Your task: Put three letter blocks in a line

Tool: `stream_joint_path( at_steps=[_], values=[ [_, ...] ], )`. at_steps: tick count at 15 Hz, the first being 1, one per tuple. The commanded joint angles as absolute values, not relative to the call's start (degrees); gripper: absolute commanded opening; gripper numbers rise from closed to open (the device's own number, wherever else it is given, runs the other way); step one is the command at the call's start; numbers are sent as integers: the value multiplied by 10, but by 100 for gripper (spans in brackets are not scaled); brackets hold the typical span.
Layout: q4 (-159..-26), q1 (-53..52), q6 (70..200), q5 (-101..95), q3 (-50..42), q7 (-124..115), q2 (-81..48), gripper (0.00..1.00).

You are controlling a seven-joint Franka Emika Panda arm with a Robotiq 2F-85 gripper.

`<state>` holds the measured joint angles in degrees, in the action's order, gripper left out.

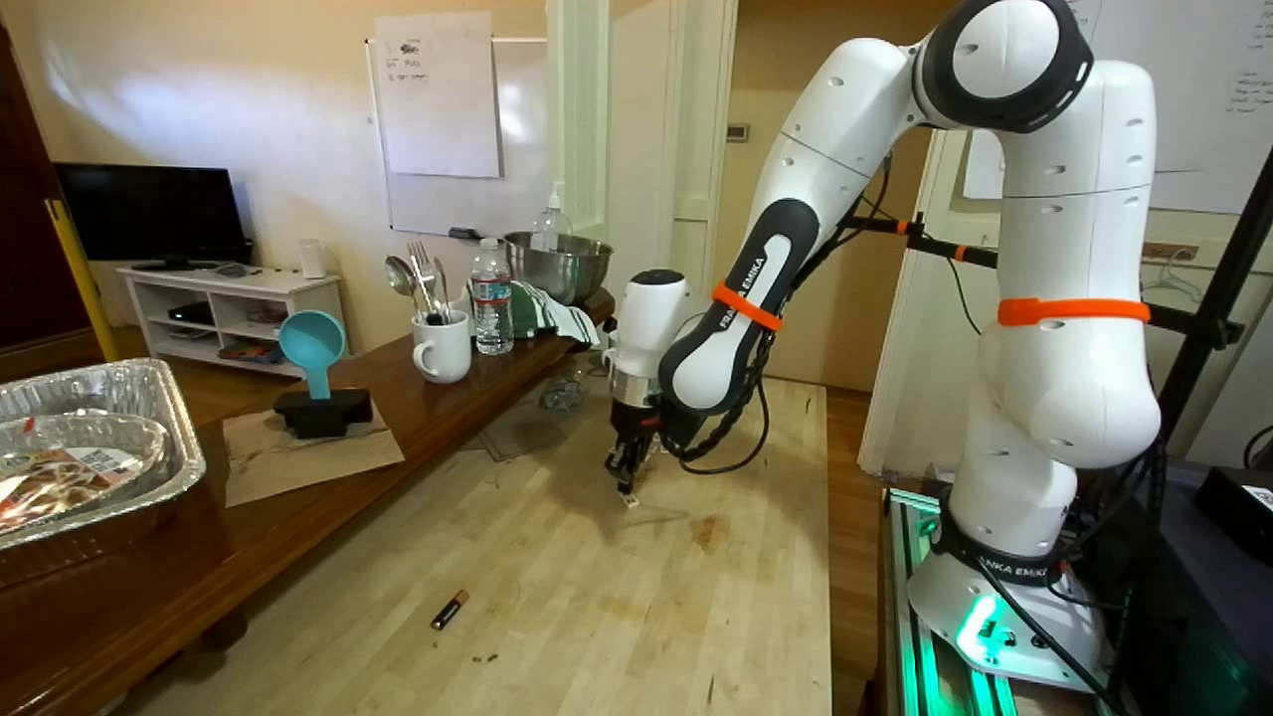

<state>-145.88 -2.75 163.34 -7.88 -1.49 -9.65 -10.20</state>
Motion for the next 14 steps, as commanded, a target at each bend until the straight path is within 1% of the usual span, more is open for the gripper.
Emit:
stream_joint_path(
  at_steps=[1,14],
  values=[
    [-1468,-43,1626,-58,-12,-135,-117,0],
    [-1467,-61,1621,-80,-36,-205,-114,0]
  ],
)
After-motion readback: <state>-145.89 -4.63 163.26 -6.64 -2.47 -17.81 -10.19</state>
